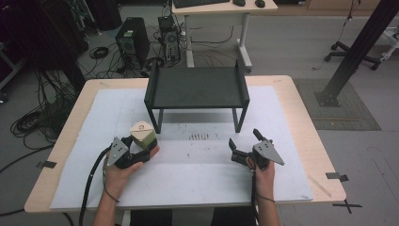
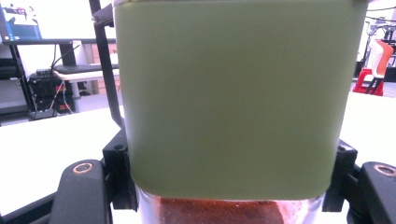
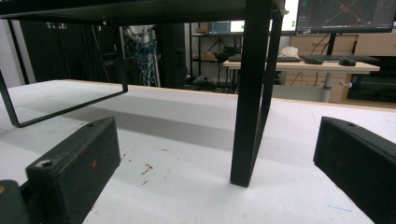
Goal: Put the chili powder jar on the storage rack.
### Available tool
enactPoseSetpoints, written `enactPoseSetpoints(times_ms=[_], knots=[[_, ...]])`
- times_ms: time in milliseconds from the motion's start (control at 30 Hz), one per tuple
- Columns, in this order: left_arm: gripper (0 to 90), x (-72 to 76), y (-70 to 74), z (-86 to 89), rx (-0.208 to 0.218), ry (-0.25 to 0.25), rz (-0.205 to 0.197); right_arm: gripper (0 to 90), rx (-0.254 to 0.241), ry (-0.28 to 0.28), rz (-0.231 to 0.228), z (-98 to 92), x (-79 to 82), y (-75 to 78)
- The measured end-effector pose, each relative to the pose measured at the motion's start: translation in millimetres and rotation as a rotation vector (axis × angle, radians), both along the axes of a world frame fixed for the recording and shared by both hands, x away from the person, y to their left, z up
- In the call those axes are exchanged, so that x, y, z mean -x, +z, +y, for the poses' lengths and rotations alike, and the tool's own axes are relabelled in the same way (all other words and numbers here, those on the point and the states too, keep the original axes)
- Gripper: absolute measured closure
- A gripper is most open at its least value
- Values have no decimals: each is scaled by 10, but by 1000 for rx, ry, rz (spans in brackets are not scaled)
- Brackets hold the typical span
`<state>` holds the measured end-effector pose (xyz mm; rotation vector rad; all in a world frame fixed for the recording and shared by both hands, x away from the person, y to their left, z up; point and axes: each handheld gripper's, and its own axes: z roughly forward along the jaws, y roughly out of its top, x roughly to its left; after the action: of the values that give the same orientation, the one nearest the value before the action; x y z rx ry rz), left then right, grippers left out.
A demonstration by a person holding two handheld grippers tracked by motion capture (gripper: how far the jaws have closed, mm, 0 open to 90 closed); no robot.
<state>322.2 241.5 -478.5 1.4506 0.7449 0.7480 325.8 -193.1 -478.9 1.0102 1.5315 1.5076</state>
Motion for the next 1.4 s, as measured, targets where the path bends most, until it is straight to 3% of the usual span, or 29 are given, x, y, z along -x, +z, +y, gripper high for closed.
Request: enactPoseSetpoints(times_ms=[467,800,867,1000,1267,1400], knots=[[290,-1,8,-3,4,3,8,4,-4,4,-2,-3,0,0],[291,3,63,-12,-16,0,38,4,-4,9,-4,-5,1,0],[291,8,79,-17,0,-3,45,4,-3,10,-5,-5,1,0],[291,30,150,-28,42,-11,28,5,-3,12,-5,-6,2,0],[291,40,335,-94,7,-51,6,4,-3,13,-7,-6,3,-1],[291,37,418,-149,24,-72,1,5,-4,13,-7,-7,4,-1]])
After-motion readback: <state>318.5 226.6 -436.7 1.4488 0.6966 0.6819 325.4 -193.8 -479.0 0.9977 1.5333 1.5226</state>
